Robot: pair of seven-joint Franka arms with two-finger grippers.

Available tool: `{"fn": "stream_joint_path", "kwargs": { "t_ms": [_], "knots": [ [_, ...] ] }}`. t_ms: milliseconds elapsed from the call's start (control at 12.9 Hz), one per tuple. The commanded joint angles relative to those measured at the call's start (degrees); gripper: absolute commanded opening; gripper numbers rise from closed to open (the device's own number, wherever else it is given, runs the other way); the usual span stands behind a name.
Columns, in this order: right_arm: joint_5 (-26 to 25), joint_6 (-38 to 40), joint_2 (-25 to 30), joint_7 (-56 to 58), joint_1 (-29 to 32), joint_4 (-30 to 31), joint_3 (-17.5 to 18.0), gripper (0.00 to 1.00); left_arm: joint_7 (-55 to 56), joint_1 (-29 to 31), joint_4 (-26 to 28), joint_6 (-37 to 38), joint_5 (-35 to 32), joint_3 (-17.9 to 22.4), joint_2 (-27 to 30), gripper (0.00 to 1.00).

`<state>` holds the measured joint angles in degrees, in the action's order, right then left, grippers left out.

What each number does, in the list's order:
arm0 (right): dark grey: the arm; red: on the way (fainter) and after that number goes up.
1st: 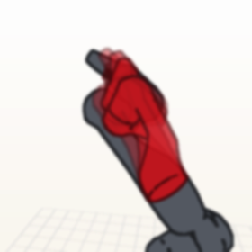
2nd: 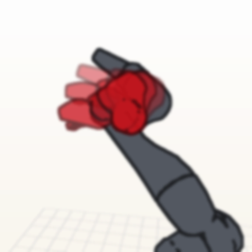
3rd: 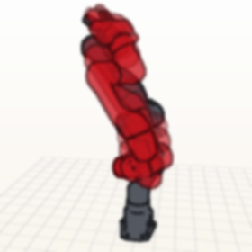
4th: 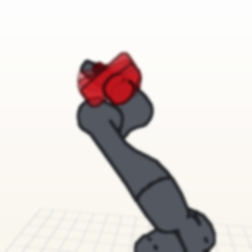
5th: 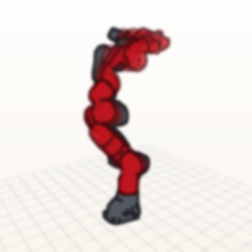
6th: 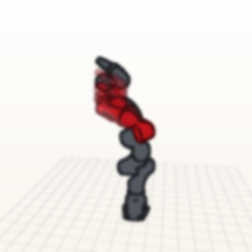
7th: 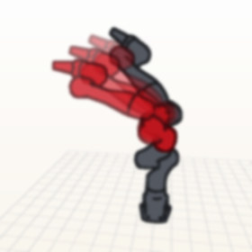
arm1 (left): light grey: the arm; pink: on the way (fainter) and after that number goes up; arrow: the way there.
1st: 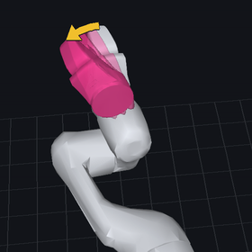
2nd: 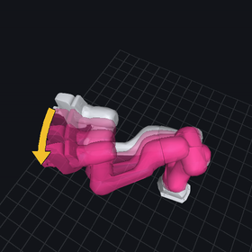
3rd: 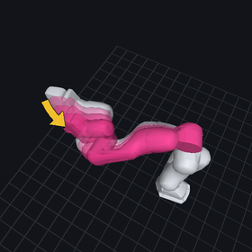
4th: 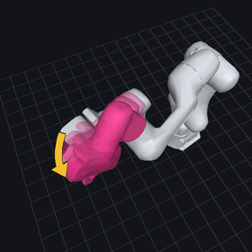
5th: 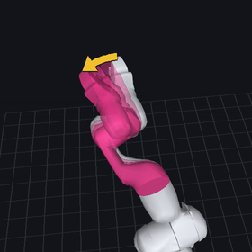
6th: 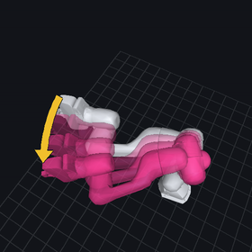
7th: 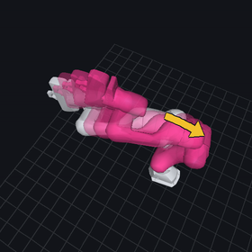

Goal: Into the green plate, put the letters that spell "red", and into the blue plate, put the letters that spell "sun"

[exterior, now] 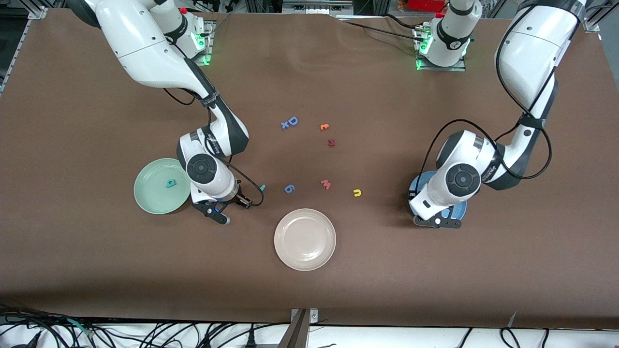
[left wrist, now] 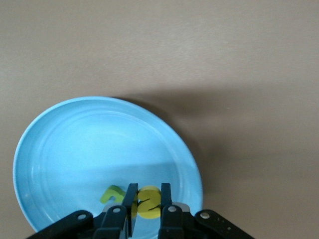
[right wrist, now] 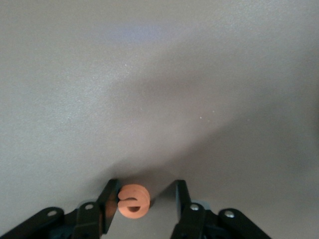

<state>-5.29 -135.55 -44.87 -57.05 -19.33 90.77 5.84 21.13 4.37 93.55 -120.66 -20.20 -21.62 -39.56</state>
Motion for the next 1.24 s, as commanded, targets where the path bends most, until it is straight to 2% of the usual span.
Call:
{"fn": "stream_joint_path", "kwargs": {
  "t_ms": [0,77,155,309,541,618,695,850,1004,1159],
  "knots": [
    [0.8,0.5,-1.4,-0.3,-1.2,-1.3,-0.6,0.49,-1.1,1.3,0.2,-0.4,0.5,-0.3,-1.4,0.05],
    [0.9,0.4,-1.4,-0.4,-1.3,-1.3,-0.6,0.49,-0.5,1.3,0.4,-0.4,0.8,-0.3,-1.4,0.14],
    [0.9,0.4,-1.4,-0.4,-1.3,-1.4,-0.6,0.47,-0.4,1.3,0.4,-0.4,0.9,-0.3,-1.2,0.28],
    [0.9,0.4,-1.4,-0.4,-1.5,-1.4,-0.5,0.47,-0.9,1.3,0.4,-0.3,0.9,-0.3,-1.0,1.0],
    [0.9,0.4,-1.4,-0.4,-1.8,-1.4,-0.5,0.43,-0.3,1.2,0.1,0.2,0.9,-0.7,-0.5,1.0],
    [0.9,0.4,-1.4,-0.4,-1.8,-1.4,-0.5,0.38,-0.2,1.0,0.1,0.3,0.9,-0.8,0.4,1.0],
    [0.9,0.4,-1.4,-0.3,-1.8,-1.4,-0.4,0.37,0.1,0.7,0.1,0.4,1.0,-1.4,1.1,1.0],
    [0.8,0.4,-1.4,-0.3,-1.8,-1.4,-0.5,0.29,4.9,0.4,-0.2,0.3,2.4,-4.4,1.2,1.0],
    [0.6,0.4,-1.5,0.0,-1.8,-1.3,-0.5,0.24,10.2,-2.2,-0.4,-0.1,1.8,-4.8,1.1,1.0],
    [0.5,0.5,-1.5,0.2,-1.8,-1.3,-0.5,0.24,13.2,-5.8,-0.5,-0.3,1.8,-4.7,0.6,1.0]
  ]
}}
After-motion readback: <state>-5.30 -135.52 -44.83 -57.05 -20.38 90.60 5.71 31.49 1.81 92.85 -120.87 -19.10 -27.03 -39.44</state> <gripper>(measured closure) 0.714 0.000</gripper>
